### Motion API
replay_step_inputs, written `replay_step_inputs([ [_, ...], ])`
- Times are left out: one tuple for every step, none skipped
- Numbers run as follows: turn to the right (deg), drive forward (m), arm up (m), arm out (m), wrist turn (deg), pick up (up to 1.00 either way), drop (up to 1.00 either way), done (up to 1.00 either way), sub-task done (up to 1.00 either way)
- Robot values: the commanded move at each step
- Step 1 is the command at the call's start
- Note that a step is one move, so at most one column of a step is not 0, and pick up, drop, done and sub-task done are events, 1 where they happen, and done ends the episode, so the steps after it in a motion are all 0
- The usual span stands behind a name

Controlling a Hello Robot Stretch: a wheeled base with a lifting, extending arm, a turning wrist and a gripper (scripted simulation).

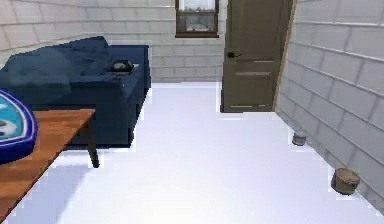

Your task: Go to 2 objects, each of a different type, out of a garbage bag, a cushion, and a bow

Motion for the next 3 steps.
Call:
replay_step_inputs([
  [0.0,1.00,0.00,0.00,0.0,0.00,0.00,0.00,0.00],
  [-3.0,0.00,0.00,0.00,0.0,0.00,0.00,0.00,0.00],
  [0.0,1.00,0.00,0.00,0.0,0.00,0.00,0.00,0.00],
])
